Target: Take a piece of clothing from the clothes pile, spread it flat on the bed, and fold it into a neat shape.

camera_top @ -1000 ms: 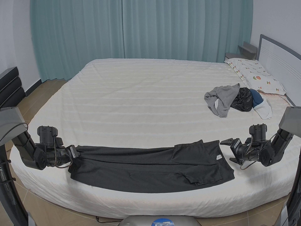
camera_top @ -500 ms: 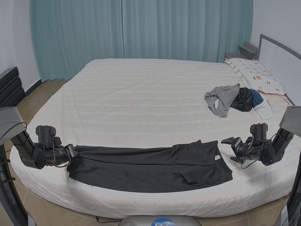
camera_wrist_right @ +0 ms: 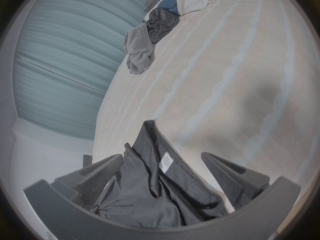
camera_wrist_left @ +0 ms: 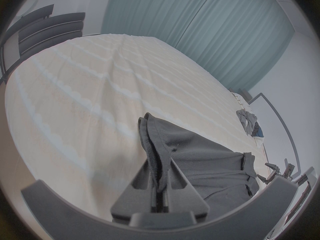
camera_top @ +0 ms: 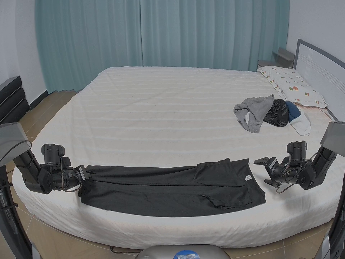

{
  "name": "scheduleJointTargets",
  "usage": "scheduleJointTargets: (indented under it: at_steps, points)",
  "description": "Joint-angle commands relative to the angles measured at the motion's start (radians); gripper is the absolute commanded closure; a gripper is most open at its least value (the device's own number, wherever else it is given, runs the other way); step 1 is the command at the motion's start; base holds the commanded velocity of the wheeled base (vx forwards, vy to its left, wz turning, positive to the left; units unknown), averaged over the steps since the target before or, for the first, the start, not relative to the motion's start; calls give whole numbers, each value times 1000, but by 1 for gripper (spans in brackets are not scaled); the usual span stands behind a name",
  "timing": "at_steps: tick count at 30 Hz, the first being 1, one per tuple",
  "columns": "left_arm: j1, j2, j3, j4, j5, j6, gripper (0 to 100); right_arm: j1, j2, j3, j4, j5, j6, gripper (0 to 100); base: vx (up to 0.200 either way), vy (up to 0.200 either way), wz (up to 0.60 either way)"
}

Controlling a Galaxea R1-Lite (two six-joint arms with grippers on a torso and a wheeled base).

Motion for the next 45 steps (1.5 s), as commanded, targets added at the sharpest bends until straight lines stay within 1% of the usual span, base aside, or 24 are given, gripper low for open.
scheduleJointTargets:
  at_steps: [1,5,8,15,18,23,29,30,34,37,41,45]
  points:
    - [0,6,-3,-3,-2,-2,100,0,2,0,-2,0,0,0,0,0,0]
    - [-3,6,-6,-3,-2,-11,100,0,2,0,-2,0,0,0,0,0,0]
    - [-18,6,-15,-3,0,-50,100,0,2,0,-2,0,0,0,0,0,0]
    - [-29,5,-14,-4,1,-59,100,0,2,0,-2,0,0,0,0,0,0]
    - [-41,-1,-12,-3,3,-62,100,0,2,0,-2,0,0,0,0,-200,0]
    - [-59,-9,-12,-3,7,-113,100,0,2,-2,-2,0,0,0,0,-200,0]
    - [-72,-34,-8,-3,12,-134,100,0,0,-2,-2,0,0,0,0,-200,0]
    - [-92,-58,-9,-1,14,-177,100,0,2,-2,-2,0,0,0,0,-200,0]
    - [-119,-89,-14,5,17,-215,100,-1,0,-3,-2,0,0,0,0,-200,0]
    - [-179,-129,-17,8,32,-252,100,0,2,-2,-2,0,0,0,0,-200,0]
    - [-268,-146,-37,22,96,-261,100,0,2,-2,-2,0,0,0,0,-200,0]
    - [-355,-135,-109,103,170,-261,100,2,2,-2,-2,0,0,0,0,-200,0]
